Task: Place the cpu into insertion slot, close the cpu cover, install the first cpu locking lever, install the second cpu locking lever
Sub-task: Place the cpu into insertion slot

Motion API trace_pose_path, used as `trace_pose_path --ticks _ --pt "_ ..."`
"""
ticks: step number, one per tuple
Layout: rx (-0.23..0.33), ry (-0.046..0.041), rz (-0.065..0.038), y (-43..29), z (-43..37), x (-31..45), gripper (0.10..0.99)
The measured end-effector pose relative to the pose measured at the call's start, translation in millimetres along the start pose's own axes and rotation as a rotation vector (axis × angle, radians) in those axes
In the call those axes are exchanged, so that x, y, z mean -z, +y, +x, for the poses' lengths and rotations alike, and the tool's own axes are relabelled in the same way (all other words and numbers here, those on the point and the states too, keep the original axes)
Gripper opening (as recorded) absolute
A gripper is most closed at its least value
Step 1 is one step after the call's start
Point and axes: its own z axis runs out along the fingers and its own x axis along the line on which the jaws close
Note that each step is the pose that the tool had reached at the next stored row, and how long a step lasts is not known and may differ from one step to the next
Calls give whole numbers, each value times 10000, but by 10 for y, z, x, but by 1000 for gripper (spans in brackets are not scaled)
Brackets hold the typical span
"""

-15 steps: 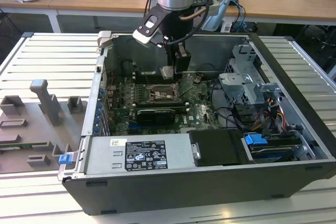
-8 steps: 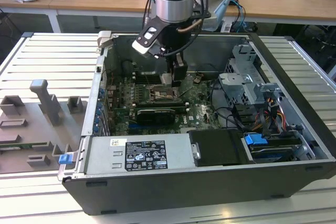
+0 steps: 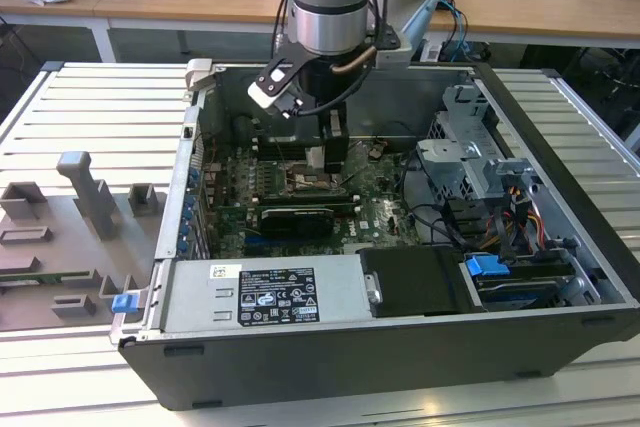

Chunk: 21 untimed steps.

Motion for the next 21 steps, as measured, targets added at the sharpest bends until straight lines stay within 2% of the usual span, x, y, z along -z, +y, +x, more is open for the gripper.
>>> trace_pose_path --ticks 3,8,14,16,21 --pt "-52 -8 -1 -3 6 -28 537" --pt "-712 -67 -11 -7 6 -63 537" --pt "-620 -15 -8 -40 5 -143 537" --pt "-140 53 2 -45 6 -185 537" --pt "-66 59 4 -47 6 -213 537"
